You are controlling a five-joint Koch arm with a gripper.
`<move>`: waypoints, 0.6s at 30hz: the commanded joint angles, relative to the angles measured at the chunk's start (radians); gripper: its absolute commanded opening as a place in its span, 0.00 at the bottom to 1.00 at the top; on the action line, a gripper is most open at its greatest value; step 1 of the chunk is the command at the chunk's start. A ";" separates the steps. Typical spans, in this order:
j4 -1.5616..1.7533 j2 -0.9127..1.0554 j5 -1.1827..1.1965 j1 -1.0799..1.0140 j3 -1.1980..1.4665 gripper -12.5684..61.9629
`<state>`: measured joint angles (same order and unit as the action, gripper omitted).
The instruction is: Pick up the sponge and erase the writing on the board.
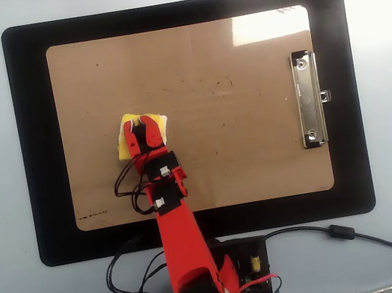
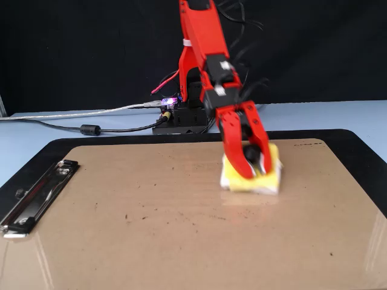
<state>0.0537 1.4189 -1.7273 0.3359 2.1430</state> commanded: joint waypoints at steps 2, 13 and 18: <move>0.069 -0.005 -0.015 0.021 0.055 0.06; -0.359 0.489 -0.135 0.376 0.041 0.06; -0.354 0.425 -0.236 0.581 -0.002 0.06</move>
<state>-0.3114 1.8331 -1.9175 0.8928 2.1859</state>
